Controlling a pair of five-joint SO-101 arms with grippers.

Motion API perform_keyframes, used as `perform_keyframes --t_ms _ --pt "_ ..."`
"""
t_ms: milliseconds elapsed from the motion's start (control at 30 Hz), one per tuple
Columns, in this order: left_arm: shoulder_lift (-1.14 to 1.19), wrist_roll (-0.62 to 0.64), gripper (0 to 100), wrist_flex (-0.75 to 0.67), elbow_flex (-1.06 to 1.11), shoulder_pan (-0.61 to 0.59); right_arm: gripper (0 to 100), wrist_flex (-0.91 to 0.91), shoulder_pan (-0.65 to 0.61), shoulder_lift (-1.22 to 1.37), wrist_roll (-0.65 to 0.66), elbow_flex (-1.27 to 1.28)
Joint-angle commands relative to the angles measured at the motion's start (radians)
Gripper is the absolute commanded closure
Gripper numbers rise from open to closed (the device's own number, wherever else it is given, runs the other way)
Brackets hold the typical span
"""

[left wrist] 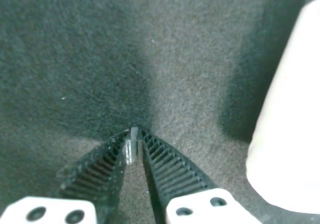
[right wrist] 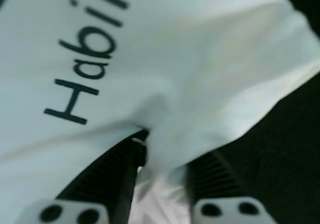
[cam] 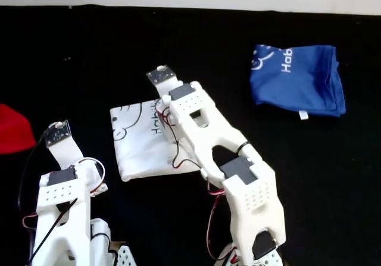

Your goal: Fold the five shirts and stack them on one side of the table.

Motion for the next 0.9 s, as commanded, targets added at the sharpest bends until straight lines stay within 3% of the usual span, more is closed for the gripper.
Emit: perform_keyframes --t_ms 0,200,433,700,867 --pt "-0.005 0.008 98 -0.035 -0.002 -0.022 99.3 0.101 0.071 0.033 0.011 -0.085" --pt "-0.005 0.008 98 -0.035 -0.002 -0.022 99.3 0.348 0.234 -0.027 0.041 -0.415" --pt "-0.005 0.006 98 -0.035 -0.002 -0.022 99.3 0.510 0.392 -0.162 0.310 -0.751" --pt "-0.005 0.006 98 -0.035 -0.002 -0.022 99.3 0.513 0.568 -0.171 0.462 -0.929" --pt "-0.005 0.006 98 -0.035 -0.001 -0.022 99.3 0.358 0.710 -0.065 0.551 -0.920"
